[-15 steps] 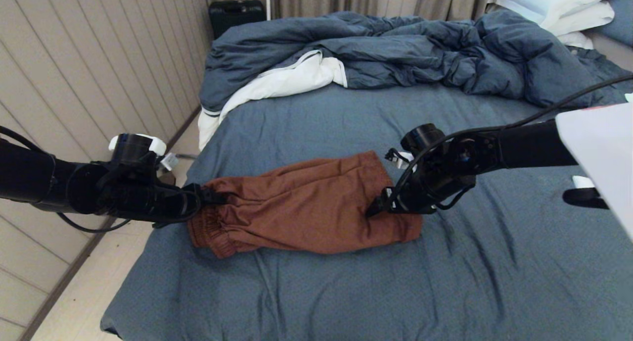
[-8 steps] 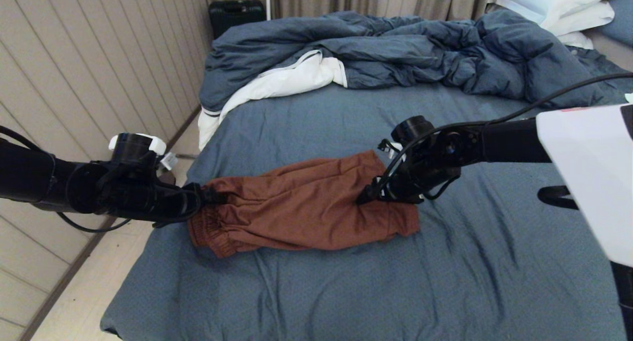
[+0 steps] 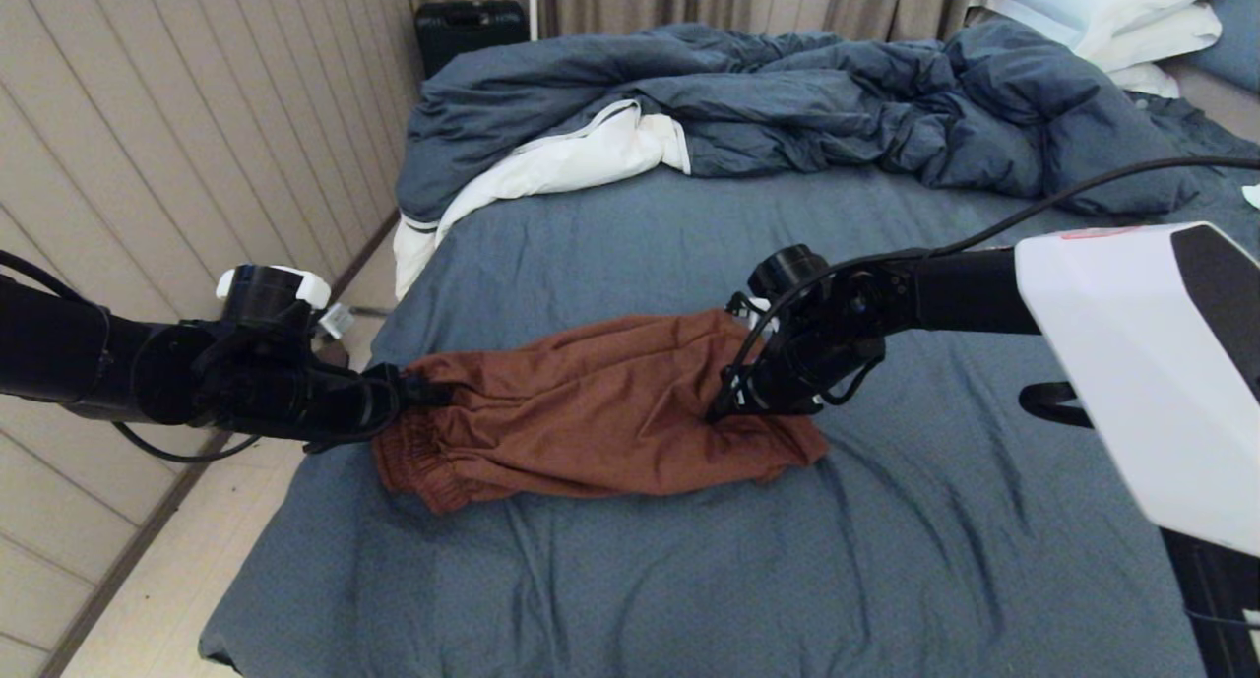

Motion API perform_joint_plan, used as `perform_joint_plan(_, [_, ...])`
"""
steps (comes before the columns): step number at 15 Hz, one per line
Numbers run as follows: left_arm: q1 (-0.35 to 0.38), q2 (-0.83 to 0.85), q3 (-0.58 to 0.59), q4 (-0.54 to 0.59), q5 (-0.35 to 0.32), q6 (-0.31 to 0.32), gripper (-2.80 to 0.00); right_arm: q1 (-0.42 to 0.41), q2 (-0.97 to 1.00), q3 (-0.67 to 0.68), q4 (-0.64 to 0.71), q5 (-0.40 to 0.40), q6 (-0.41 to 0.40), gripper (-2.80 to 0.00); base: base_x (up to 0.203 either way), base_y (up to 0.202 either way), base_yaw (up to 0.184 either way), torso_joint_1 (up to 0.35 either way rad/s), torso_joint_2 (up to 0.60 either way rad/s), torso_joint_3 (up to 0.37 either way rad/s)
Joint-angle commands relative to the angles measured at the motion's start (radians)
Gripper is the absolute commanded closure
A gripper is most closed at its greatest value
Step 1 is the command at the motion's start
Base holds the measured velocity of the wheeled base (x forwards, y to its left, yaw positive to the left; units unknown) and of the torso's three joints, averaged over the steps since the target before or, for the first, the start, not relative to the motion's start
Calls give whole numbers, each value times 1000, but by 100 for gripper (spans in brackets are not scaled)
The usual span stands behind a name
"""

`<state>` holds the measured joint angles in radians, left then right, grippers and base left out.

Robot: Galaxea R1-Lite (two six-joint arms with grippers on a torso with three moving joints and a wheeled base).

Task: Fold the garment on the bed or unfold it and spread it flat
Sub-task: Fold the brown shorts

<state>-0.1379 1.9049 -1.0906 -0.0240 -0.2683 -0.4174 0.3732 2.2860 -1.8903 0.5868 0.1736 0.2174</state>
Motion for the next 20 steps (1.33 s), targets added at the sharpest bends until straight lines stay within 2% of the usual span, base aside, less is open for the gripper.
perform_joint_plan(1, [0,-6,2,-1,-2,-3,-280,3,4,-6,5,6,2,0,0,0,0,0,0,0])
perform_joint_plan(6, [7,-29,6,-1,-2,-4,-280,-17,-32,12,7,5,5,0,0,0,0,0,0,0])
perform_joint_plan(11, [9,-49,14,-1,-3,-4,-280,-134,-90,77,6,1,-26,0,0,0,0,0,0,0])
perform_joint_plan(16, [12,-53,15,-1,-3,-4,-280,-217,-138,110,5,4,-50,0,0,0,0,0,0,0])
perform_joint_plan(20, [15,-52,15,-1,-3,-4,-280,-222,-137,131,0,7,-55,0,0,0,0,0,0,0])
